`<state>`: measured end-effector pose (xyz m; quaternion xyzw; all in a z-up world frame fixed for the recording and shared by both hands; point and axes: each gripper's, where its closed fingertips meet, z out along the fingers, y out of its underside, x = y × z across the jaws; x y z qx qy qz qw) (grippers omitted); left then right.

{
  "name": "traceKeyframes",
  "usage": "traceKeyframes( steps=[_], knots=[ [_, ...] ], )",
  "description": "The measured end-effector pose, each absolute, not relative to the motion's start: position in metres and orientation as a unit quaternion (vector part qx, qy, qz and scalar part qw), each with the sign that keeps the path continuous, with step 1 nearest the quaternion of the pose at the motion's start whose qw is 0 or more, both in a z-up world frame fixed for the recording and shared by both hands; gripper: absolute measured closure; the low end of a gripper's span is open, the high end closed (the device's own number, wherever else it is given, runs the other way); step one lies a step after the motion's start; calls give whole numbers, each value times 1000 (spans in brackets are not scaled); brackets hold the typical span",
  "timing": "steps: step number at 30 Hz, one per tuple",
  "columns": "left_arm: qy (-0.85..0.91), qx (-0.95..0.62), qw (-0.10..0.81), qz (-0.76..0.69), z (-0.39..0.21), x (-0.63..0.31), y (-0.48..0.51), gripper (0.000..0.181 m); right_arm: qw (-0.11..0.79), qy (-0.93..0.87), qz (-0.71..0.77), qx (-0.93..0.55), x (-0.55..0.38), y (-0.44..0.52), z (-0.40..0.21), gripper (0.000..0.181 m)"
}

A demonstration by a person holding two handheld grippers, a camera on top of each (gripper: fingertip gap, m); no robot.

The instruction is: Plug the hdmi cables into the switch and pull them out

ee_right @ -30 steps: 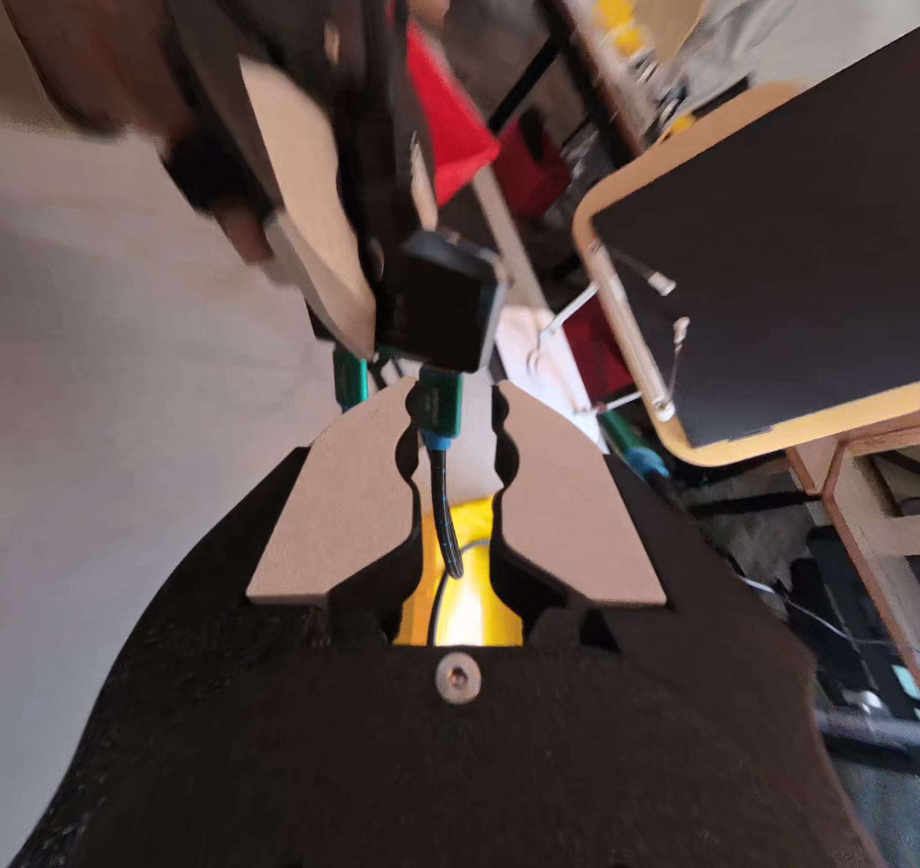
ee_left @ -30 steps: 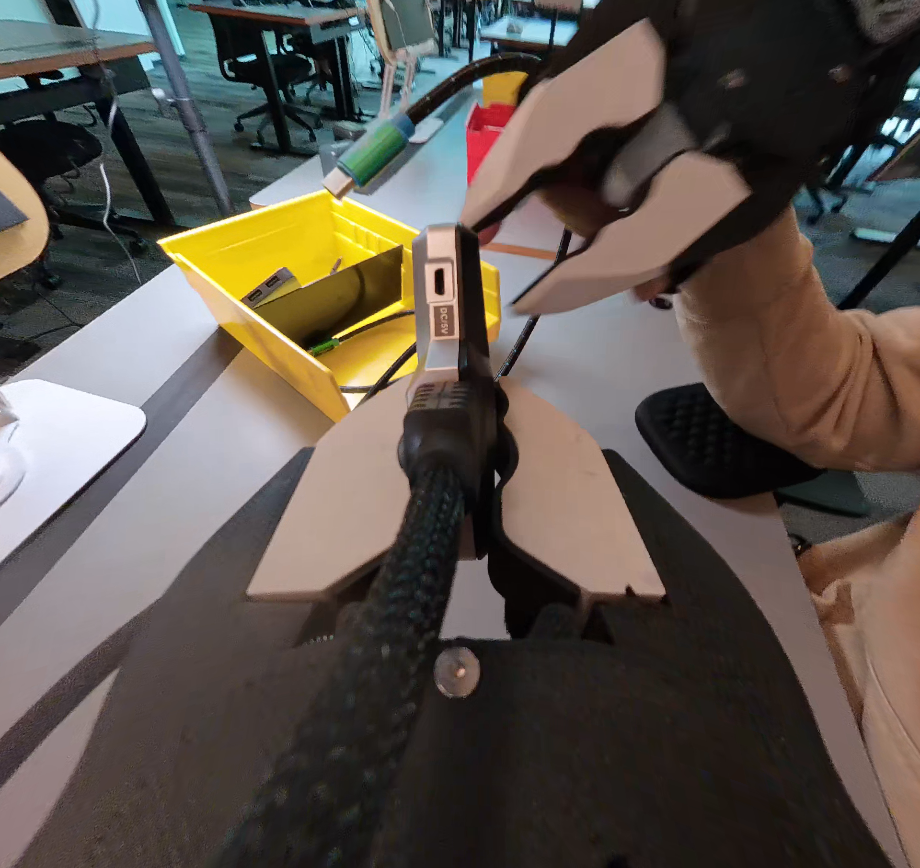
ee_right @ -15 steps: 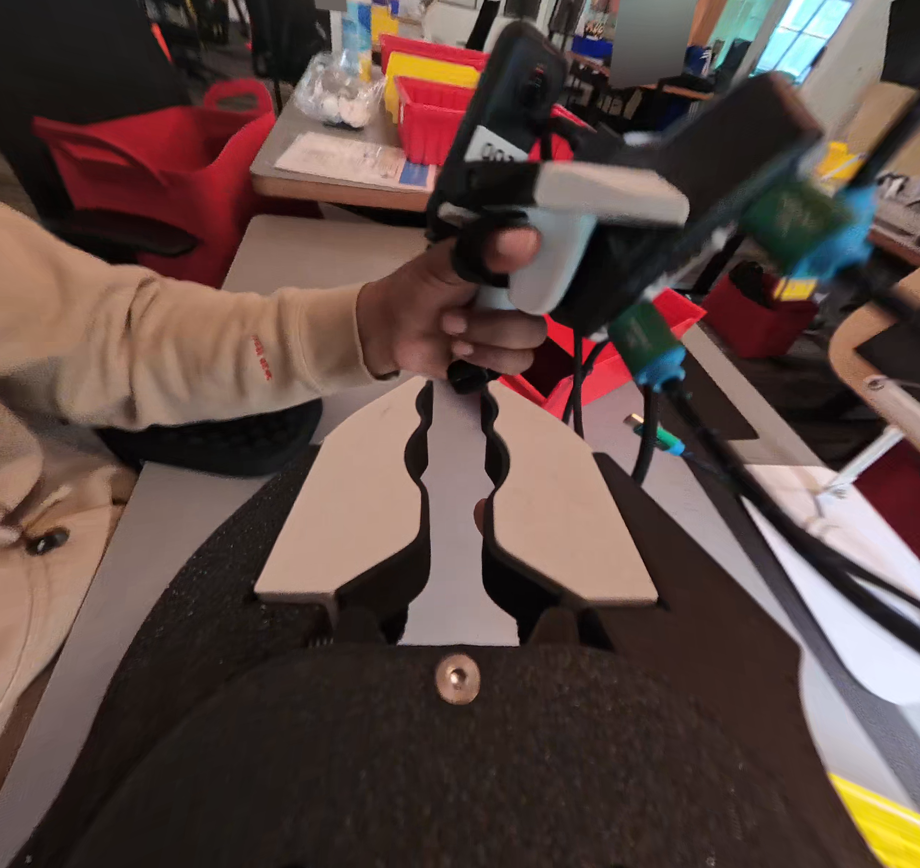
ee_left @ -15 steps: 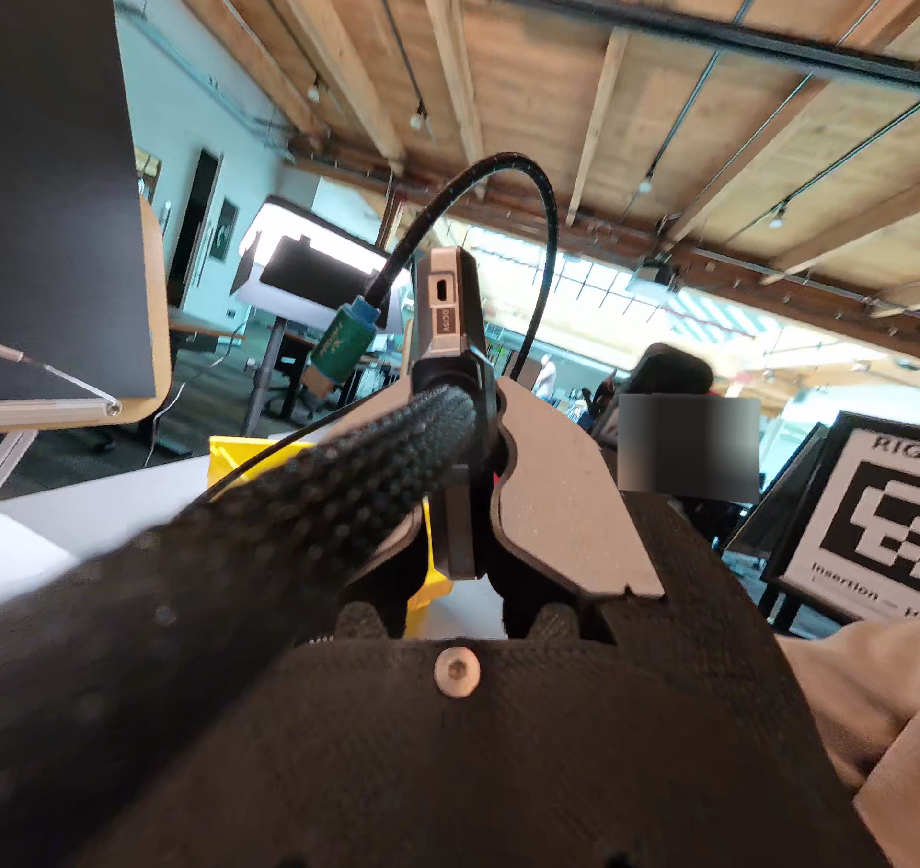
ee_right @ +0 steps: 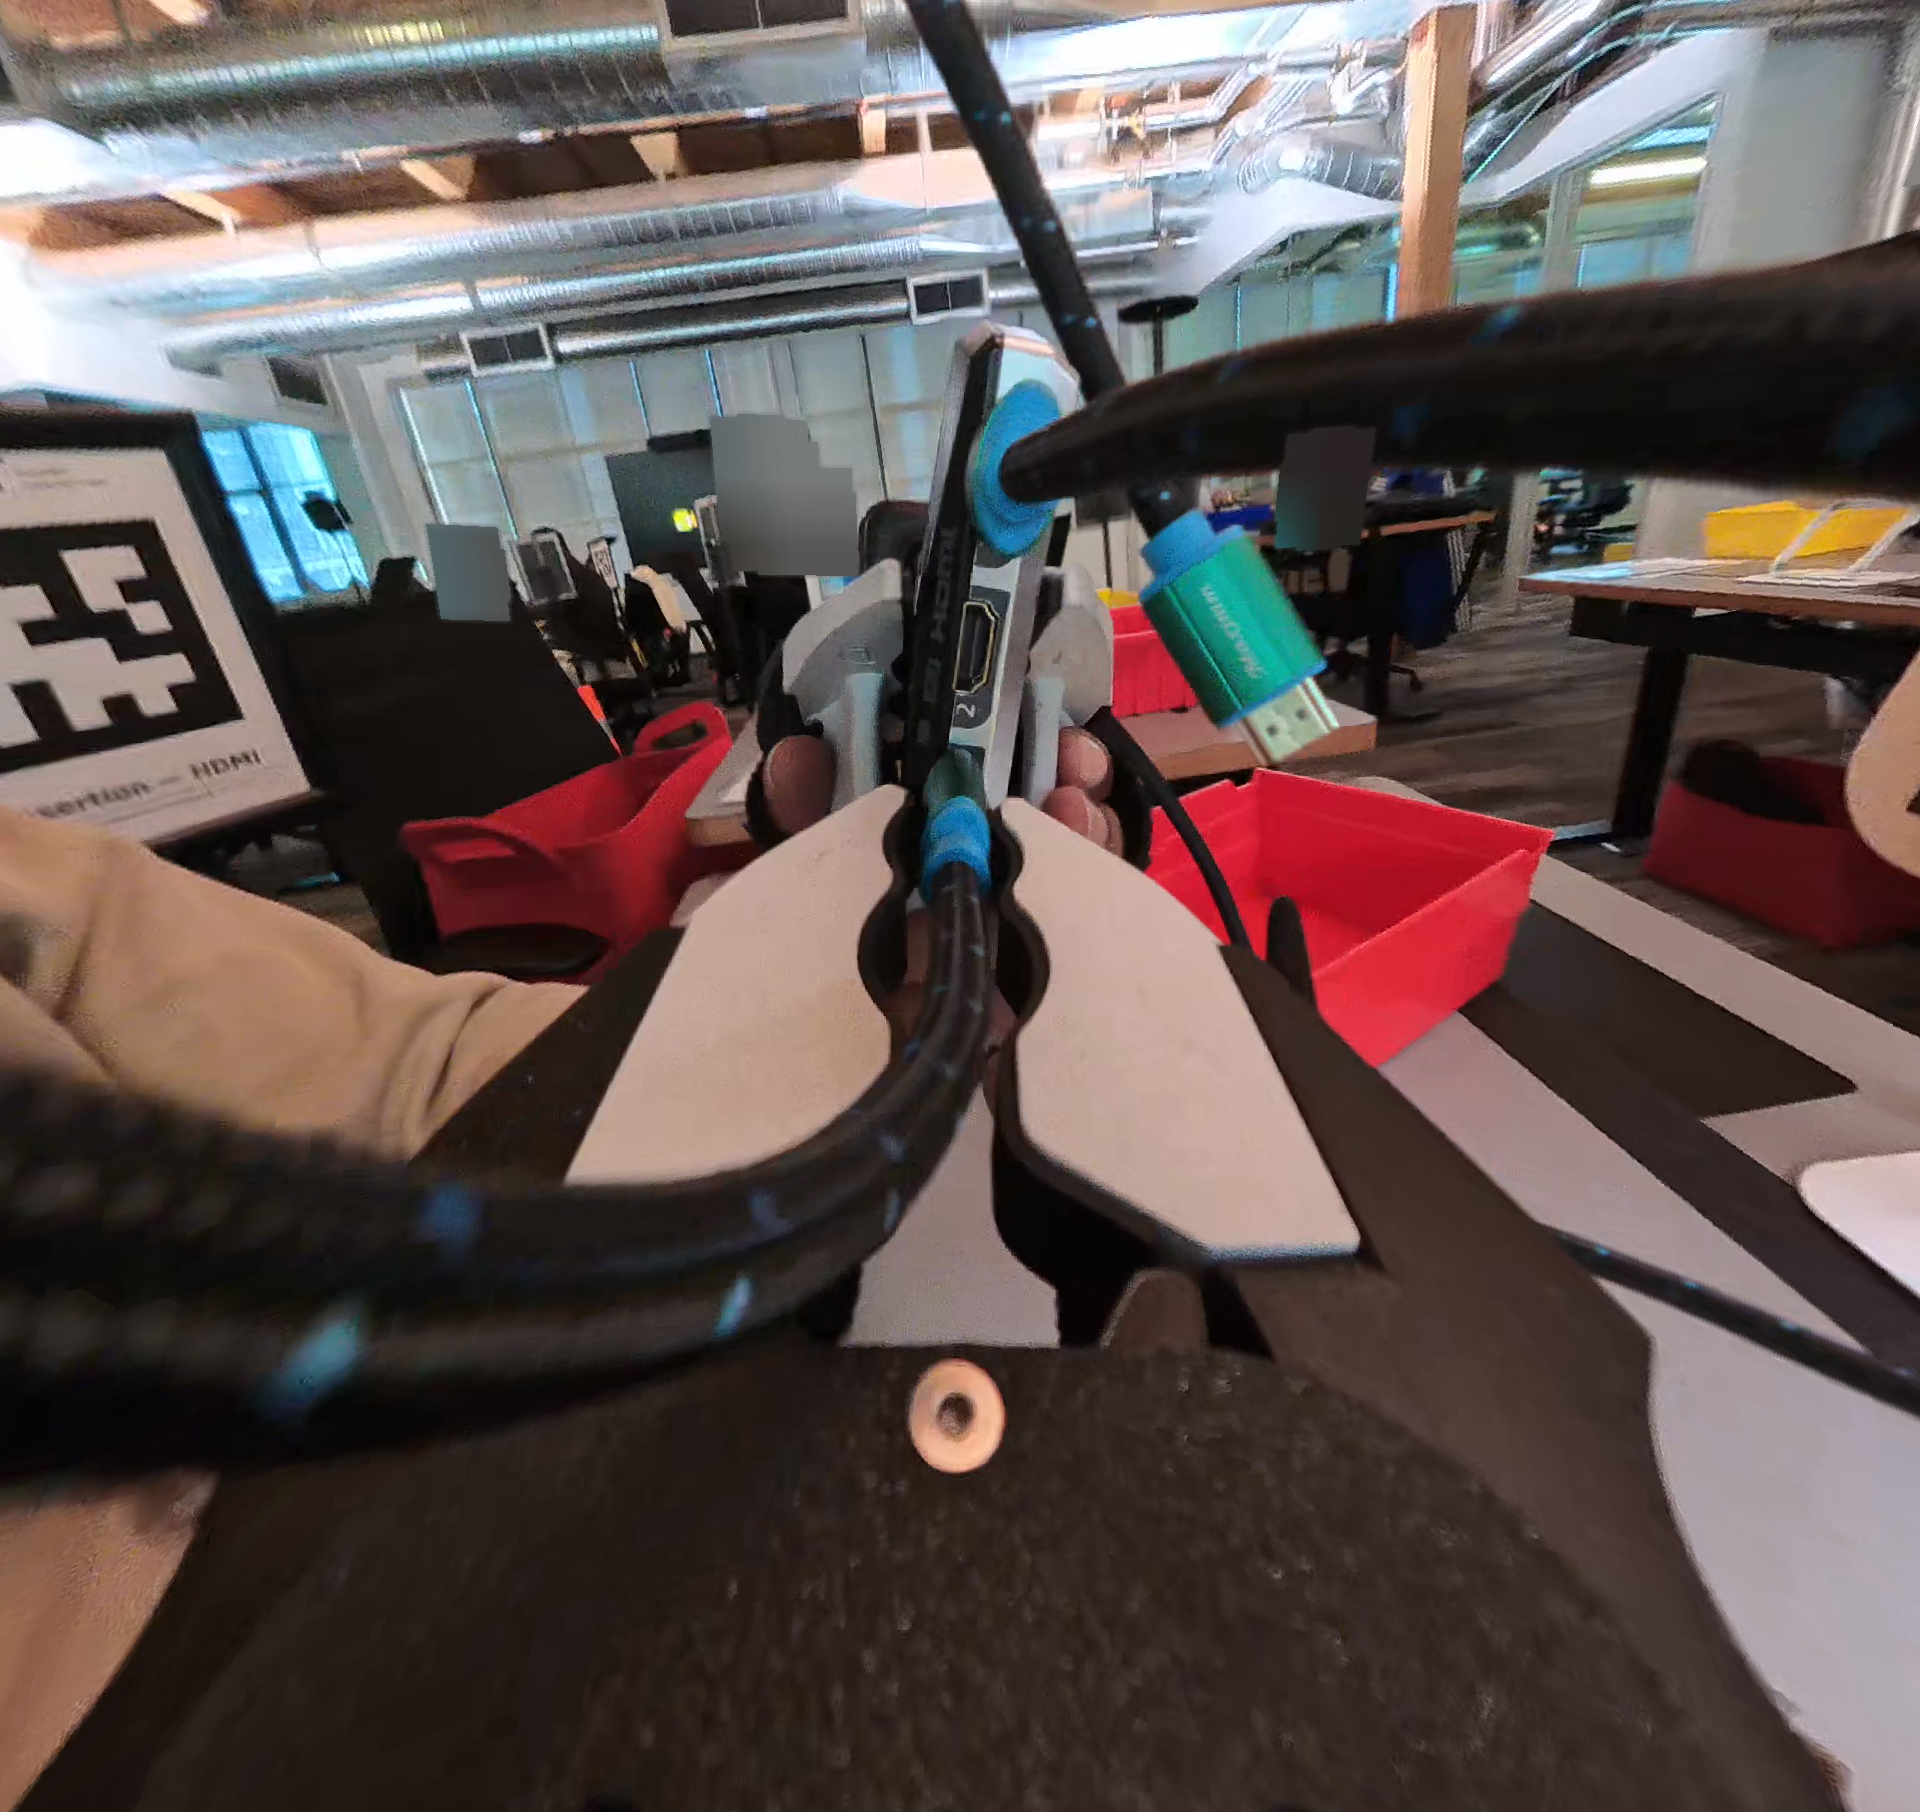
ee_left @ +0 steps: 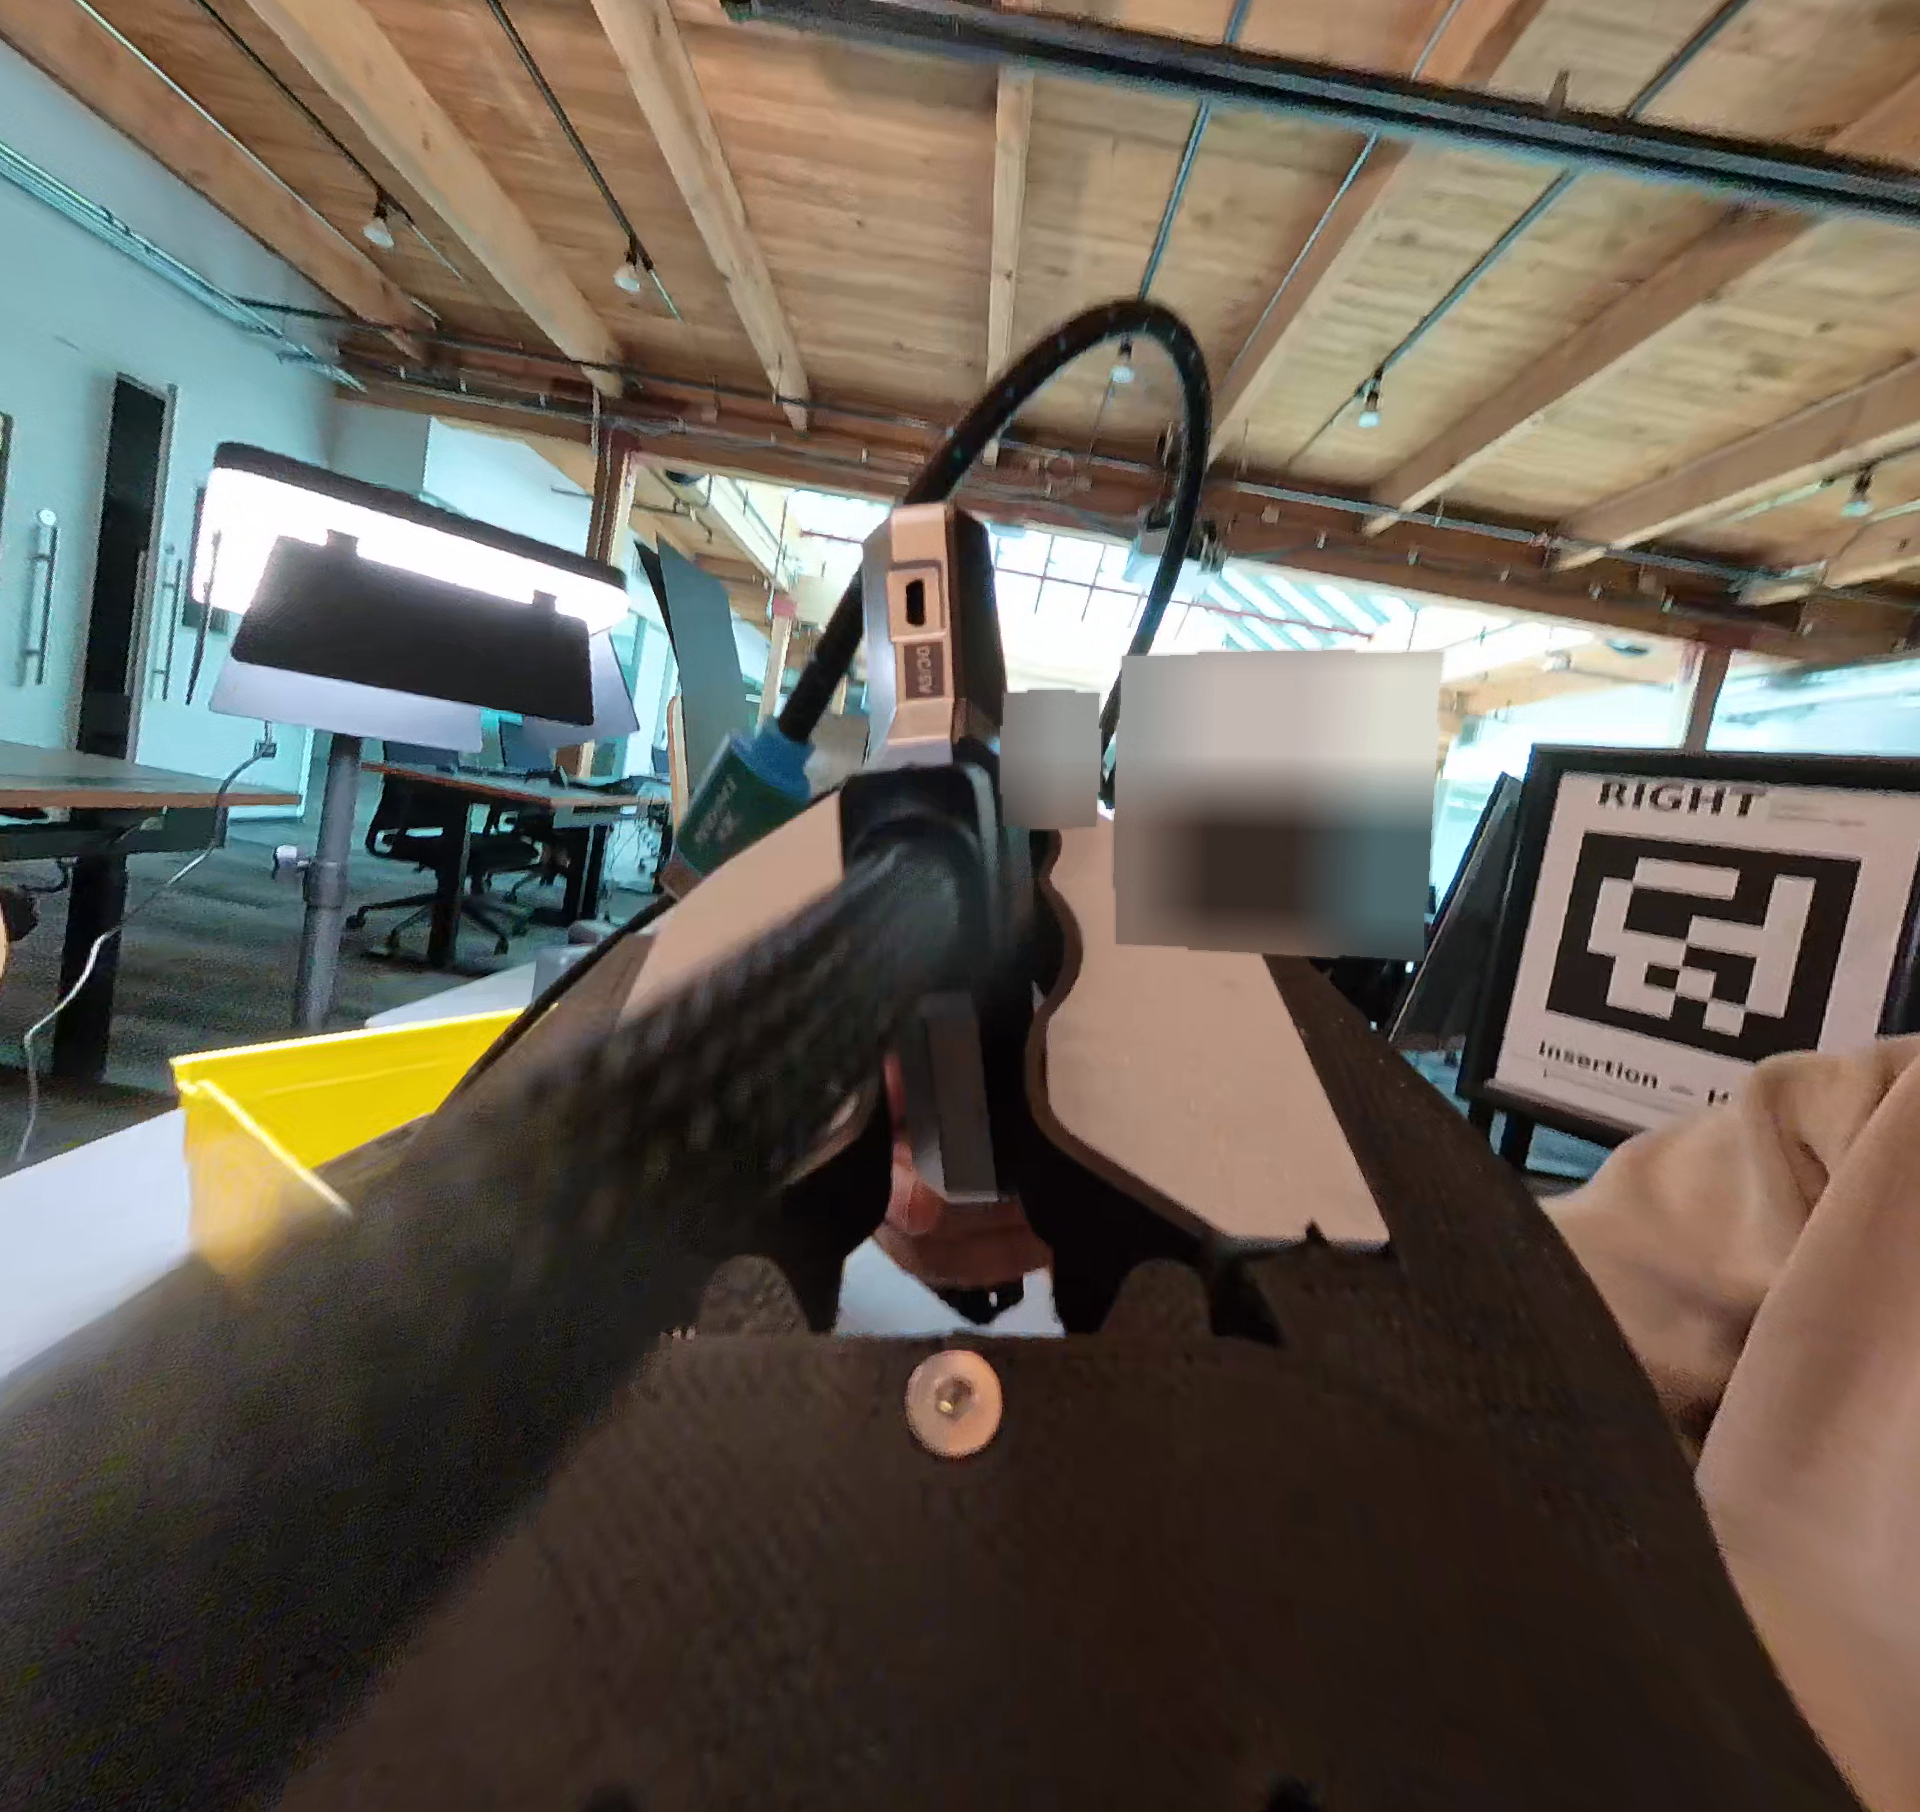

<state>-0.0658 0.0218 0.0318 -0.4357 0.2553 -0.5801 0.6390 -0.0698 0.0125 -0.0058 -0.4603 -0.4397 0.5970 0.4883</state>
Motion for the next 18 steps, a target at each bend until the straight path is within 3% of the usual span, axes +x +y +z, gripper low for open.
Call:
traceKeyframes(
  steps=[1,7,18],
  knots=[
    [267,-443,635,-573,30,-64,21,155,493,-450,586,-460,-68,12,-6,170],
    [343,-505,599,-517,10,-53,19,152,485,-461,580,-465,-57,14,0,170],
    [323,-501,612,-521,8,-44,21,157,496,-440,587,-464,-45,23,5,169]
  ],
)
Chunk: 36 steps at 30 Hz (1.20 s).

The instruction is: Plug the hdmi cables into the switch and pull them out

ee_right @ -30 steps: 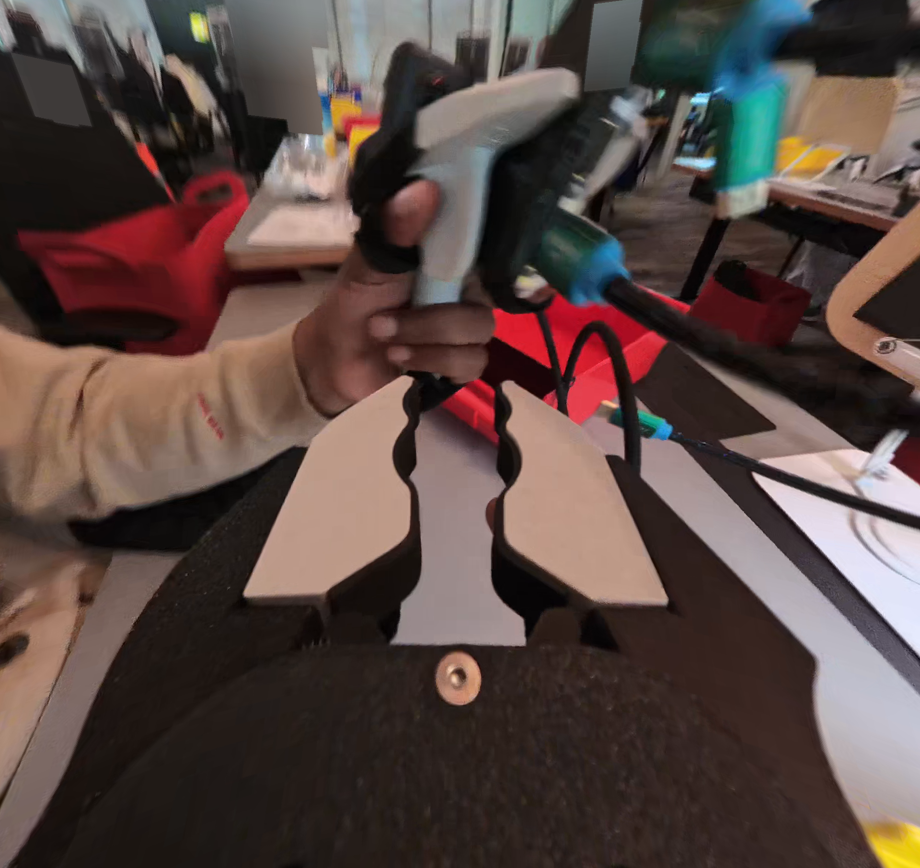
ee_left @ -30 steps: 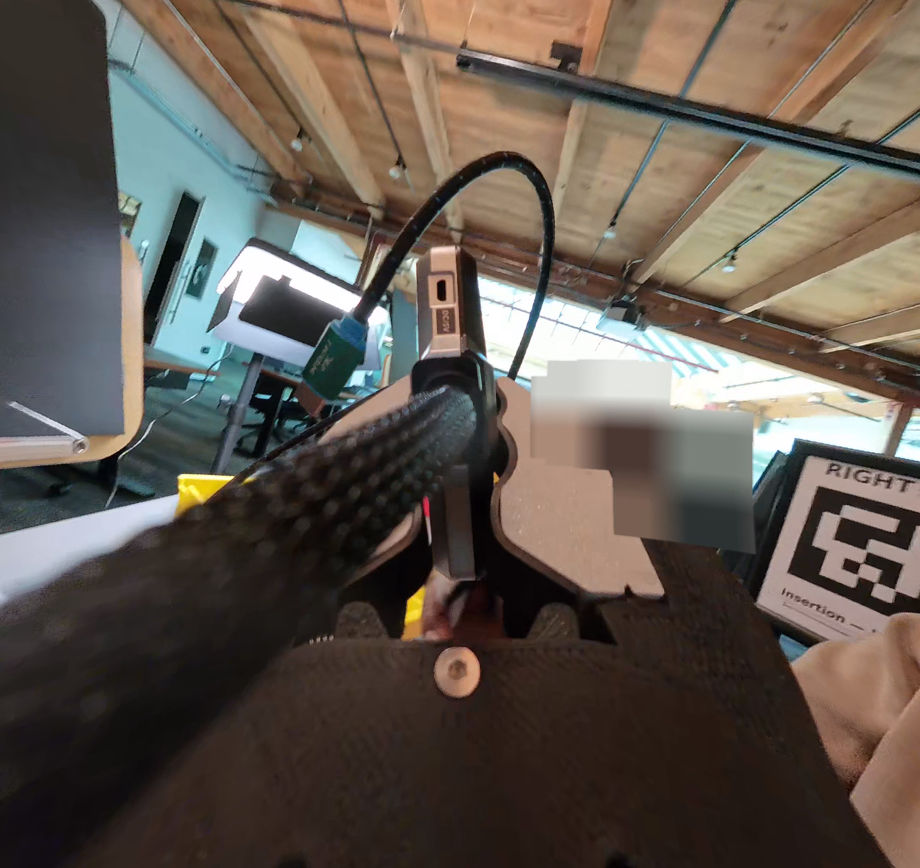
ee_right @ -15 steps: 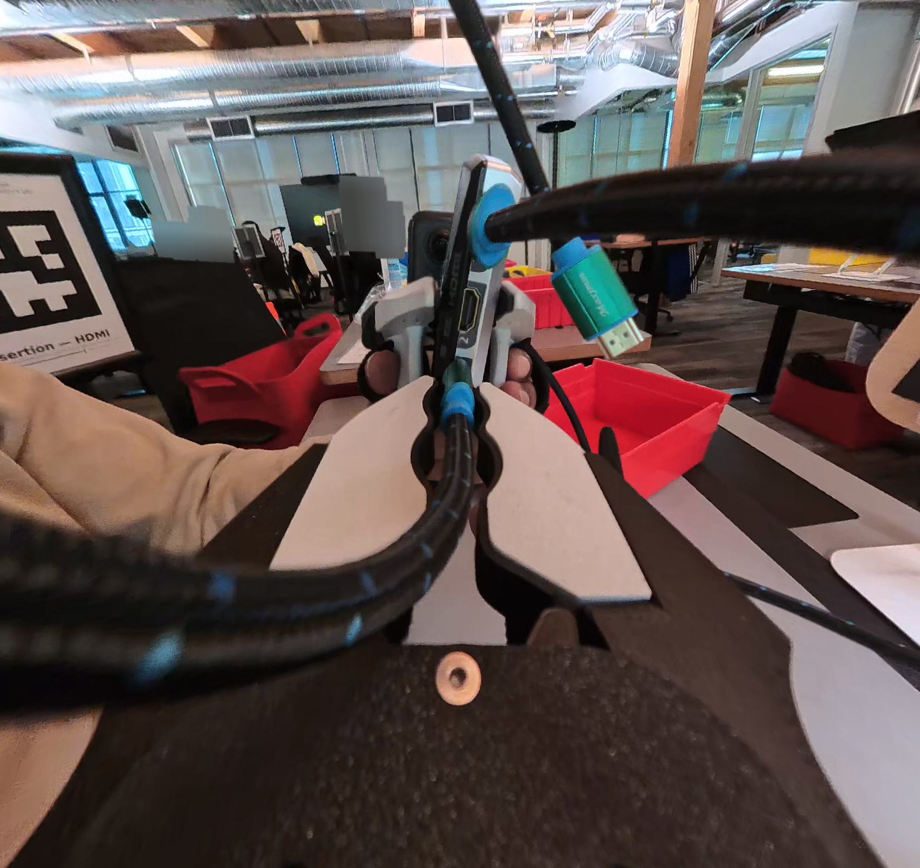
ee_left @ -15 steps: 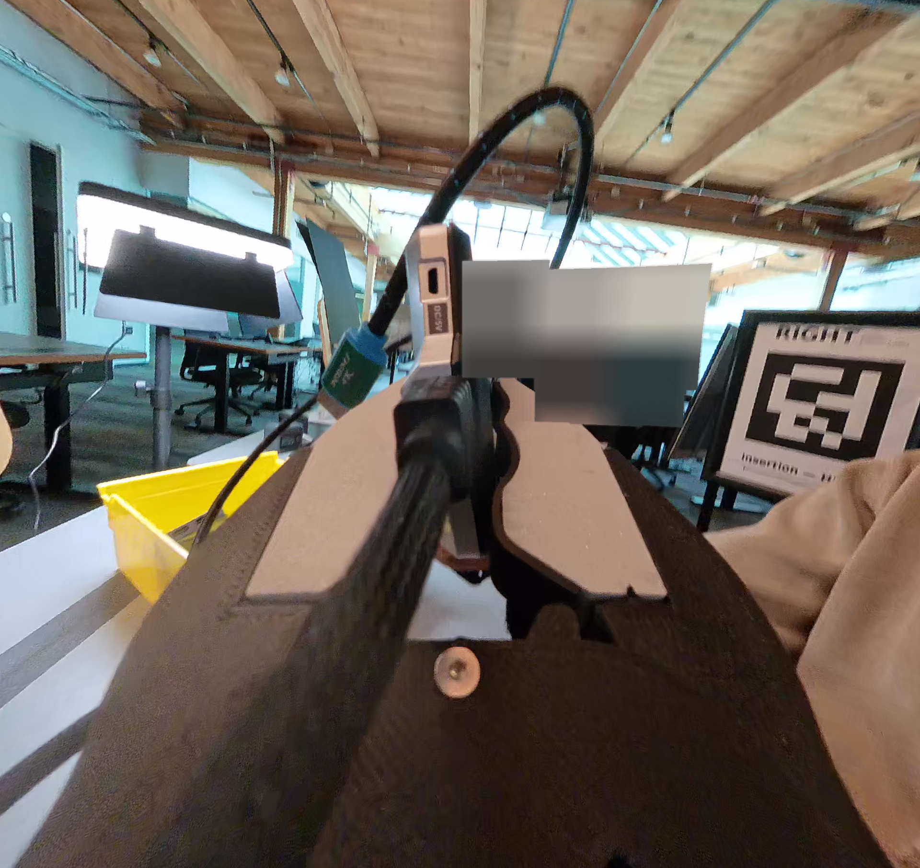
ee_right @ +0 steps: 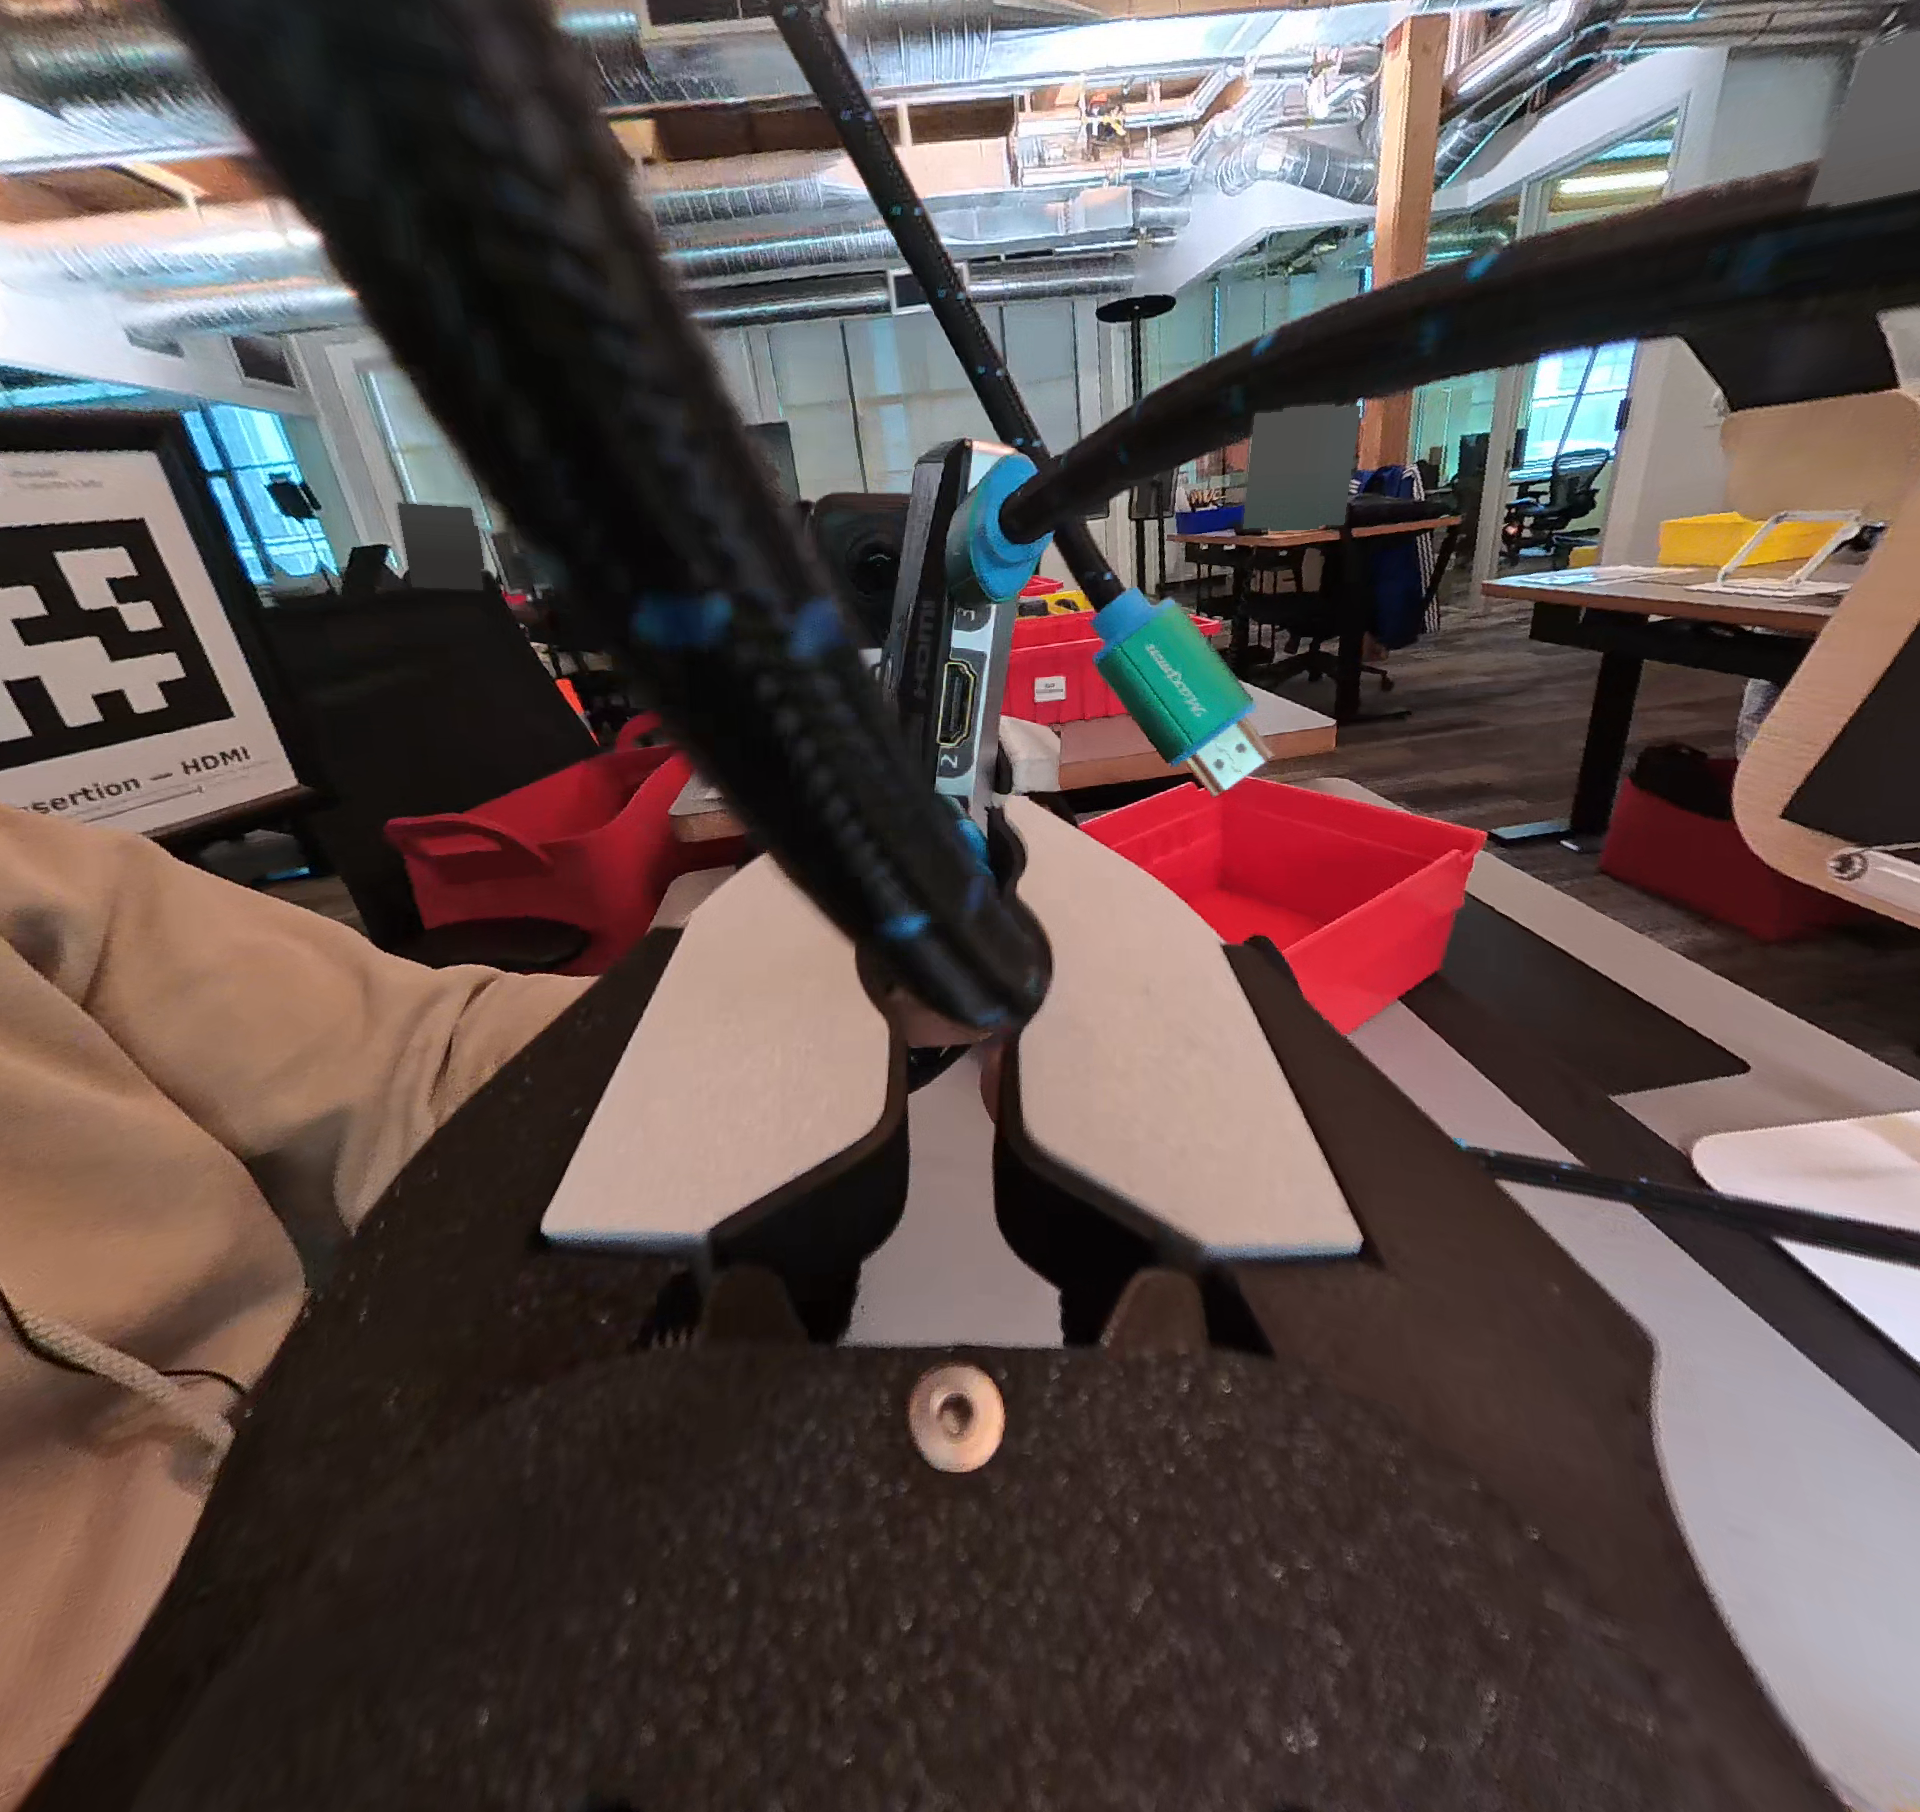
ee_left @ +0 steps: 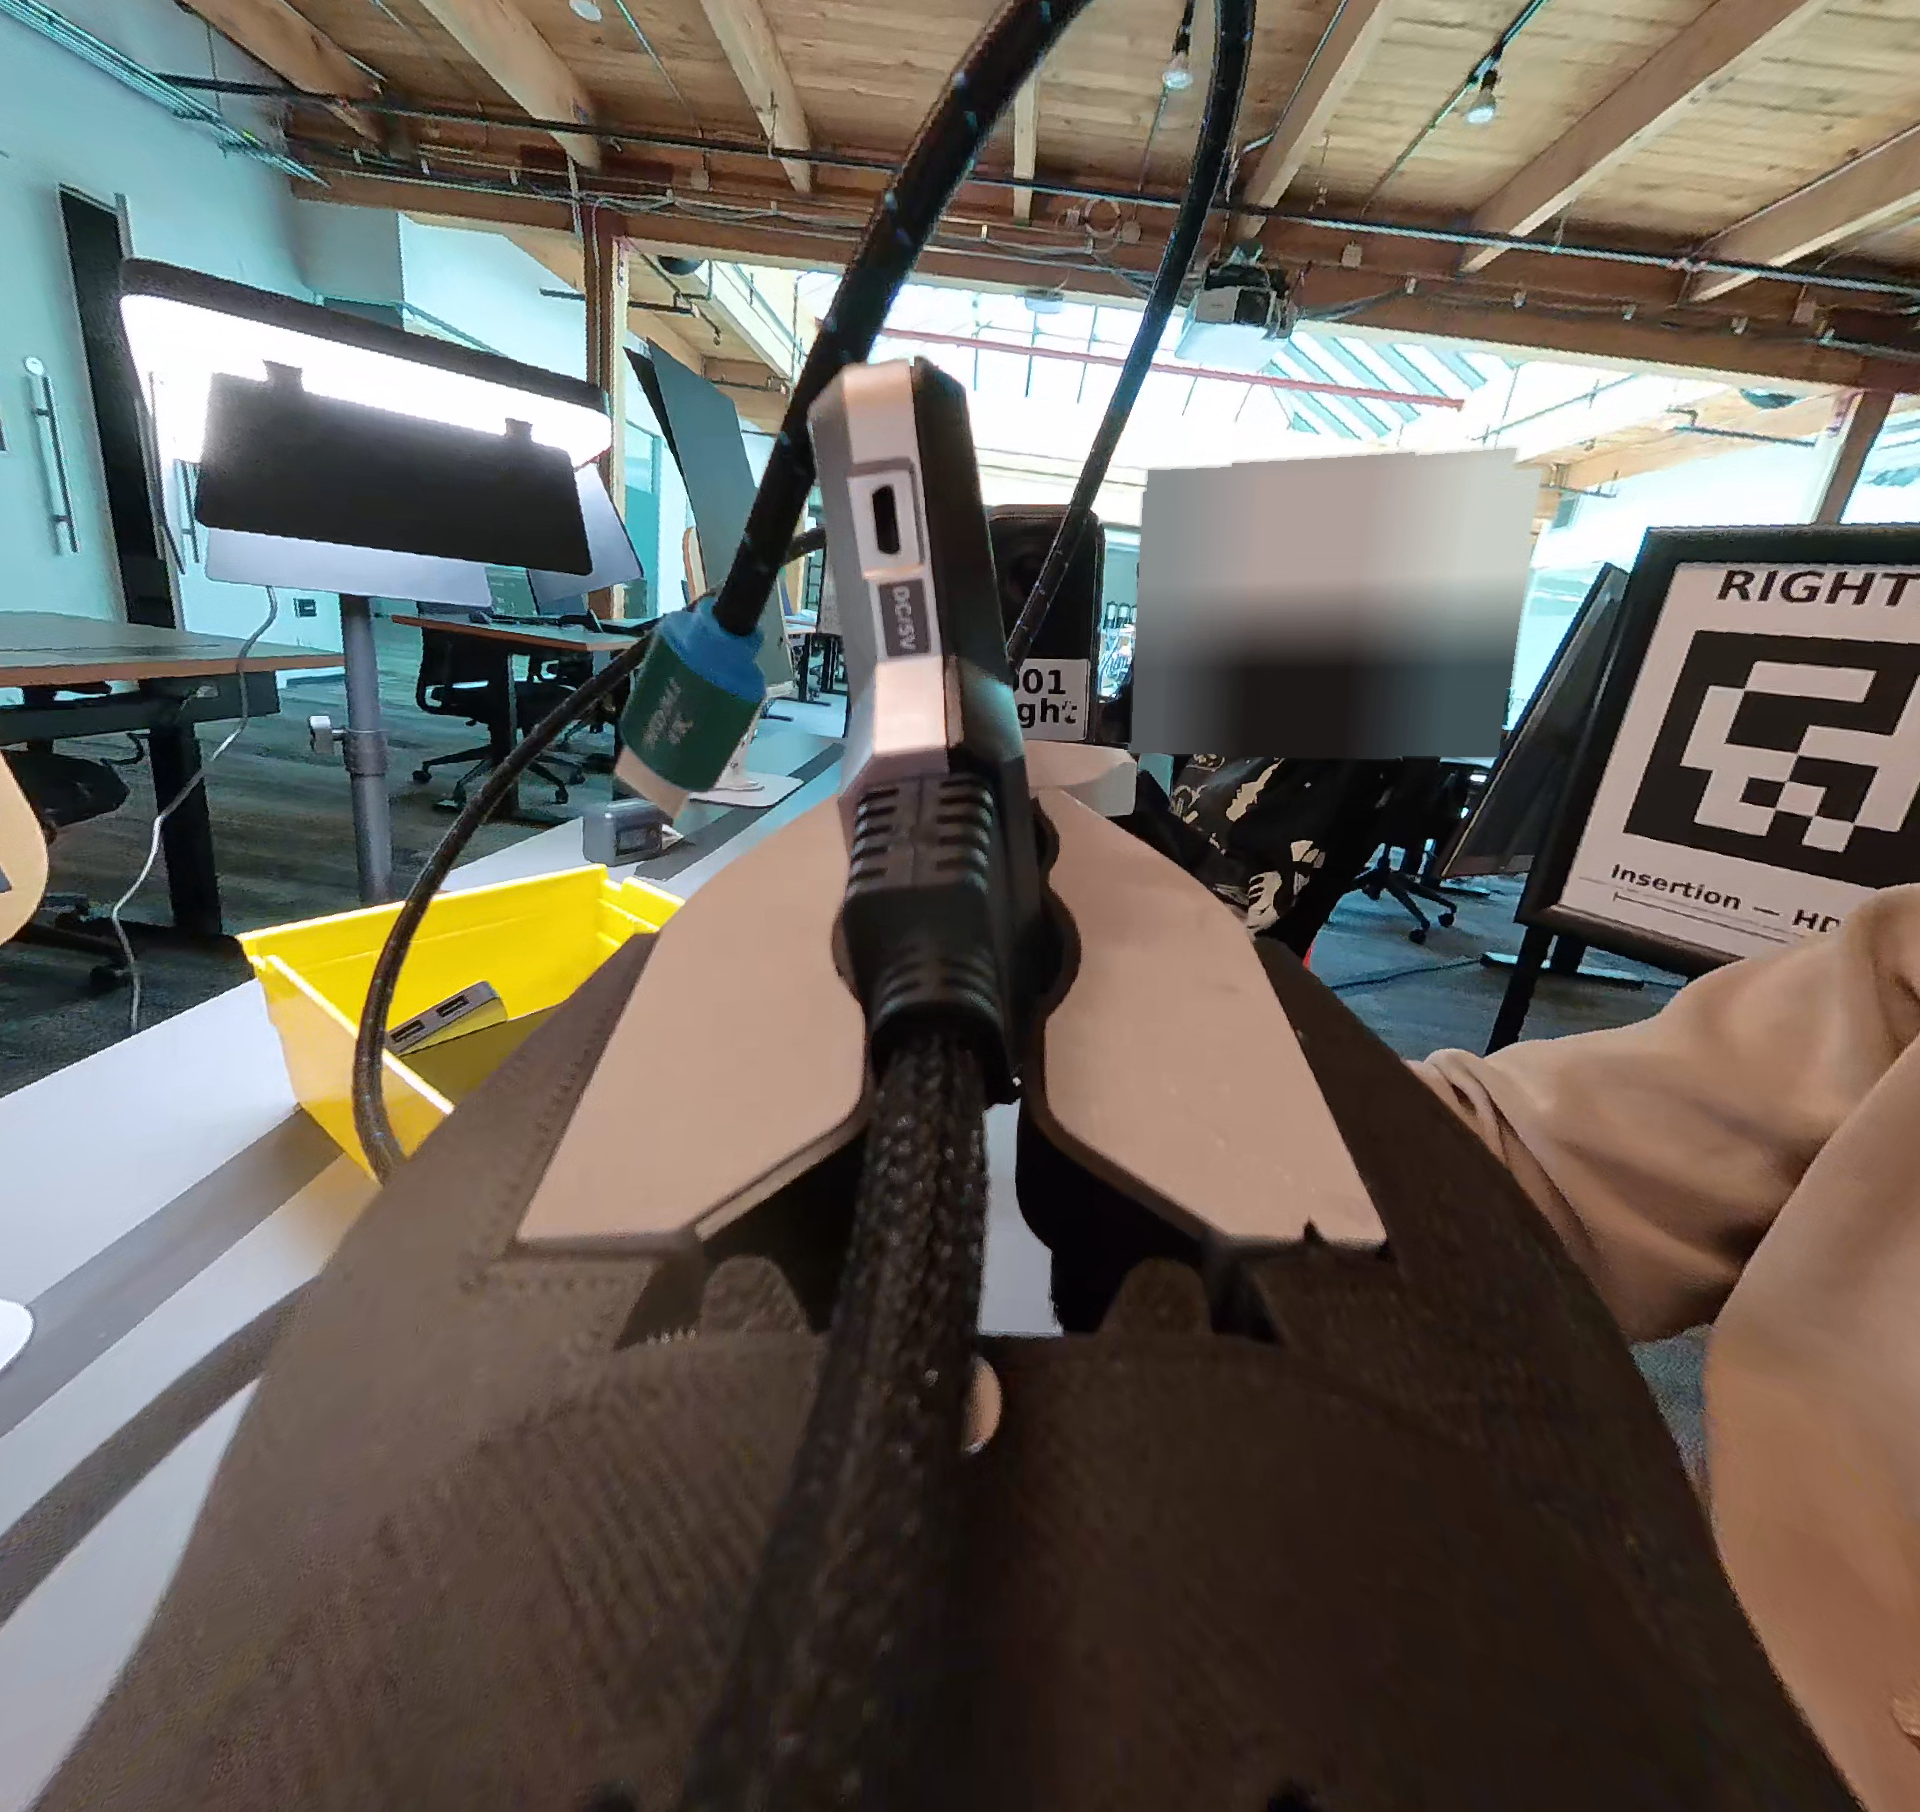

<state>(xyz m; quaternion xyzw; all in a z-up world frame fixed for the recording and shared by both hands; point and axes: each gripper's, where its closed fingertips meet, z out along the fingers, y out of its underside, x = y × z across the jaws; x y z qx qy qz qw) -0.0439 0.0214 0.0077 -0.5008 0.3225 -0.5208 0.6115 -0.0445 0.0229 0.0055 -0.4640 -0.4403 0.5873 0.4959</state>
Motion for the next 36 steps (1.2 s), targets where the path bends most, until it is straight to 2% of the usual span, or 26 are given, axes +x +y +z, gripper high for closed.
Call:
traceKeyframes(
  steps=[19,30,32,36],
  knots=[
    [329,-507,591,-535,2,-39,20,158,472,-482,575,-463,-34,20,-4,170],
    [386,-519,587,-486,-1,-30,13,158,457,-530,564,-438,-20,14,-9,170],
    [316,-492,624,-519,22,-78,24,159,497,-450,622,-405,26,34,24,170],
    [316,-510,653,-463,30,-125,28,159,594,-366,516,-497,116,87,31,170]
  ],
)
